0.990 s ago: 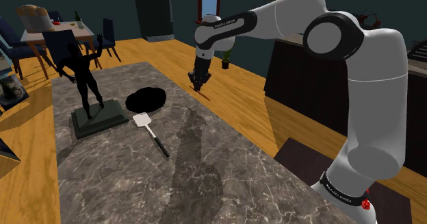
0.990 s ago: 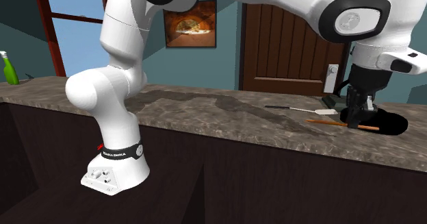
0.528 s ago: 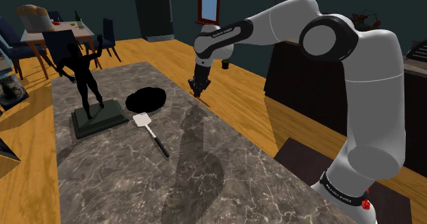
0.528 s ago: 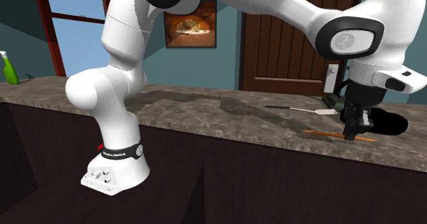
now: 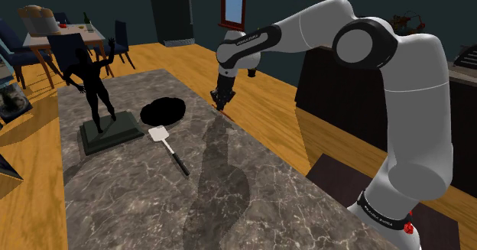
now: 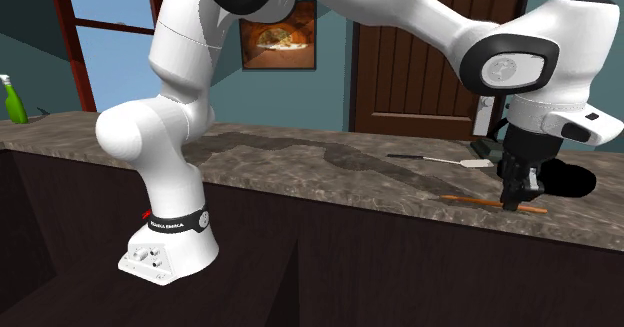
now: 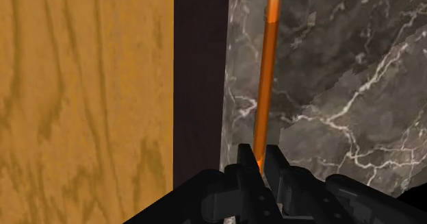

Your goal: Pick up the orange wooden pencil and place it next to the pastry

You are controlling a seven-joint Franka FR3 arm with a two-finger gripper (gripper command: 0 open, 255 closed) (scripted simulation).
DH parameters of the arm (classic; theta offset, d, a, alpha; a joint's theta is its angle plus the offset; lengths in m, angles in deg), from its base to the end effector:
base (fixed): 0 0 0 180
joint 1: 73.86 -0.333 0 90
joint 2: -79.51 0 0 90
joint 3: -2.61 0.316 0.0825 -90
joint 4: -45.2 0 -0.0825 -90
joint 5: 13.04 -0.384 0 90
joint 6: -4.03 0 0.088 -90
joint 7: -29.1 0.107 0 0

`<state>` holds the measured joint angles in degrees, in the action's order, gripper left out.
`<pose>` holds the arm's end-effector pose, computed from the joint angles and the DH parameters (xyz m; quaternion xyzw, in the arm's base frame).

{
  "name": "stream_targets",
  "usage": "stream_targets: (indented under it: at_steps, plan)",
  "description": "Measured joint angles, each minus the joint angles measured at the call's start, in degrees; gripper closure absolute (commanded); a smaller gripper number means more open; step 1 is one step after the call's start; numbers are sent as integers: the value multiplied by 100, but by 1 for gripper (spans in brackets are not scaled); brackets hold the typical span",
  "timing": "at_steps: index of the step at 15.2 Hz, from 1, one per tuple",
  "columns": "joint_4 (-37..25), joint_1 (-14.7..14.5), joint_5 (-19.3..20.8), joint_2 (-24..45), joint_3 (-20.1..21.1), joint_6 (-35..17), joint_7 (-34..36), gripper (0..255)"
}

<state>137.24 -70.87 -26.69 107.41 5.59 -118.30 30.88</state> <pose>0.6877 0.0055 0.3520 -0.9901 0.0801 -0.0188 0.1140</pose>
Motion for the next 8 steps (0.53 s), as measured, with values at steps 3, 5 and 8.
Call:
stream_targets:
  at_steps: [3, 5, 8]
  plan:
    - [-1, 0, 0, 1, 0, 0, 0, 0]
    - [-1, 0, 0, 1, 0, 0, 0, 0]
    - [-21, 13, 4, -45, -5, 69, -1, 0]
